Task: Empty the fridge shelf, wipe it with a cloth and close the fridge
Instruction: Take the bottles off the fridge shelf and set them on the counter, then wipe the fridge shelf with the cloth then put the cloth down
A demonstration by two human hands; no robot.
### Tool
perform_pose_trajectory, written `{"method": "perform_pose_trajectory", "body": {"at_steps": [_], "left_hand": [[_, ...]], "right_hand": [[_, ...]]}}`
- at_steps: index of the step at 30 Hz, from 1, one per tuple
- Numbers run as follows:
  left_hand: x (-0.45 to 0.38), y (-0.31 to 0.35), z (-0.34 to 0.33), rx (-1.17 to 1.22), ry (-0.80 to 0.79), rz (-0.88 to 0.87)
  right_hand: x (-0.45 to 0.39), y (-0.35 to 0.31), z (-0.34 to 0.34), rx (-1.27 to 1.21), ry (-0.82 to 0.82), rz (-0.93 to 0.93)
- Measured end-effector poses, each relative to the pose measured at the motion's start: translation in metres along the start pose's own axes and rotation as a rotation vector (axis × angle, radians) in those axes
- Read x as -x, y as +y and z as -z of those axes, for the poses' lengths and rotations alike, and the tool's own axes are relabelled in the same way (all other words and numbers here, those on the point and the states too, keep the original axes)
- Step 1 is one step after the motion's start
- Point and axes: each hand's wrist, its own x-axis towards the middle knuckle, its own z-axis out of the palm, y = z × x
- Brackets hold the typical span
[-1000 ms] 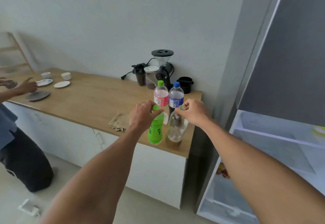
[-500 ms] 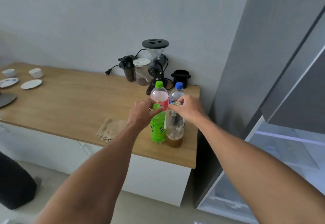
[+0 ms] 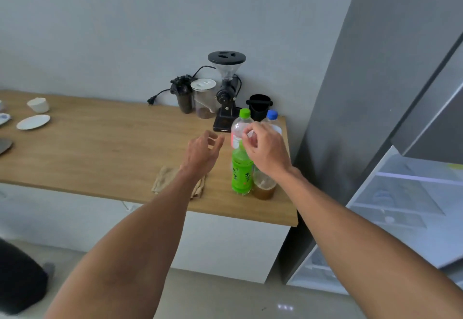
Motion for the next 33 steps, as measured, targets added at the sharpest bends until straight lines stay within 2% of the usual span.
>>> {"method": "perform_pose_trajectory", "body": {"at_steps": [2, 5, 10, 13, 18, 22, 29, 33], "left_hand": [[0.007, -0.027, 0.017, -0.018, -0.033, 0.053], [0.019, -0.09, 0.043, -0.116, -0.082, 0.15], [0.022, -0.165, 0.063, -0.14, -0.17, 0.35], [0.015, -0.2, 0.064, -0.171, -0.251, 0.417], [-0.011, -0.236, 0.054, -0.143, -0.322, 0.486], [-0.028, -0.246, 0.04, -0.071, -0.433, 0.515], [-0.039, -0.24, 0.029, -0.062, -0.526, 0.555], [-0.019, -0.236, 0.037, -0.049, -0.503, 0.526]], "right_hand": [[0.007, -0.025, -0.02, -0.1, -0.069, 0.003], [0.024, -0.046, -0.072, -0.192, -0.298, -0.096], [0.042, -0.043, -0.147, -0.154, -0.651, -0.363], [0.046, -0.033, -0.188, -0.149, -0.768, -0.417], [0.045, -0.017, -0.241, -0.166, -0.692, -0.525], [0.044, -0.015, -0.262, -0.198, -0.653, -0.485], [0.041, -0.019, -0.269, -0.365, -0.559, -0.499], [0.049, -0.021, -0.258, -0.442, -0.498, -0.533]]}}
